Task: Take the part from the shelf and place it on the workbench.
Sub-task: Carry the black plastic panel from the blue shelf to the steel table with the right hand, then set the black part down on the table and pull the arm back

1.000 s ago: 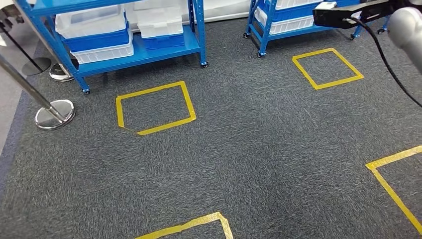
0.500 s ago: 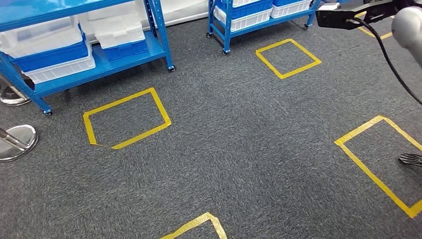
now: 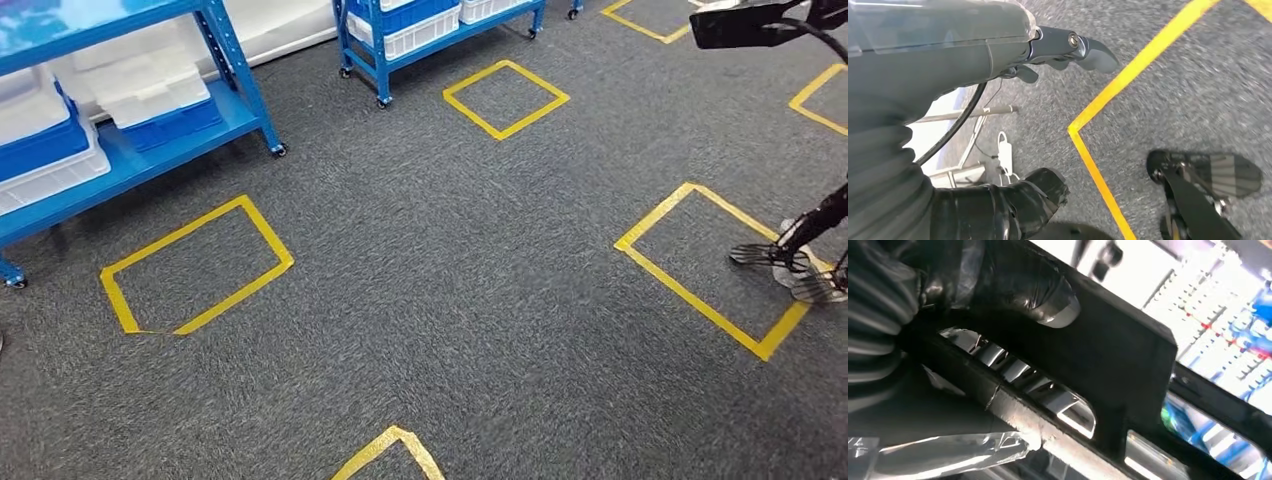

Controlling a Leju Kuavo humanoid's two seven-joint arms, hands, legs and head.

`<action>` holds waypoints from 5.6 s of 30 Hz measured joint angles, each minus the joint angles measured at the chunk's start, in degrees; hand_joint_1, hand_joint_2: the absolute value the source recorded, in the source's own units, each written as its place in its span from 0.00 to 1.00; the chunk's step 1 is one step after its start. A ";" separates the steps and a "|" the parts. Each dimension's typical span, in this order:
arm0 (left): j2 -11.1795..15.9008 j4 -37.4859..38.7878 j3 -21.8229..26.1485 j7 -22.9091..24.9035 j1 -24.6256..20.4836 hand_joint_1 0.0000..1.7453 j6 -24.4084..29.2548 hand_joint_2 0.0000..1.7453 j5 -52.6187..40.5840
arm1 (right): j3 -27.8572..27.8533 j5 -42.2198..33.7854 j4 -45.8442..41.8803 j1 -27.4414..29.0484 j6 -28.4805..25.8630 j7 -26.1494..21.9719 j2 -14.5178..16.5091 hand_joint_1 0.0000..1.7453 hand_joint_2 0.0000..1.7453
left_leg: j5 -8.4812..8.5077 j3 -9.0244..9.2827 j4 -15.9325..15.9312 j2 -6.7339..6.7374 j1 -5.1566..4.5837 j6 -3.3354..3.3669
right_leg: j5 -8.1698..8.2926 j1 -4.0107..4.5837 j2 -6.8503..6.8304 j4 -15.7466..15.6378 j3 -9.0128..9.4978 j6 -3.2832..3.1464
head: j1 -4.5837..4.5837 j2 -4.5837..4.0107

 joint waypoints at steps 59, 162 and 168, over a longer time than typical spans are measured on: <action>0.29 0.00 0.10 -0.56 -0.15 0.00 -1.32 1.00 -1.72 | 18.06 -15.32 -17.93 -14.74 6.15 5.73 -10.93 1.00 1.00 | 0.97 0.57 -1.11 -0.80 -0.31 0.92 | -0.29 0.30 -0.04 -0.43 0.69 0.83 | 0.11 -0.01; -0.07 0.00 0.04 -1.57 -0.02 0.00 0.23 1.00 -3.44 | 18.09 -24.47 -37.04 0.84 -2.26 8.37 -33.21 1.00 1.00 | 0.28 -5.35 7.33 -6.50 -0.31 1.82 | -1.05 0.87 3.91 -1.10 2.36 -0.96 | 0.00 -0.01; -0.09 0.00 0.04 -1.43 -0.23 0.00 0.78 1.00 -3.50 | 18.03 -24.77 -37.15 4.19 -4.74 8.84 -34.66 1.00 1.00 | 3.26 -1.51 -1.13 -7.32 -0.48 2.48 | -0.75 0.75 5.18 -1.22 1.96 0.40 | 0.01 -0.01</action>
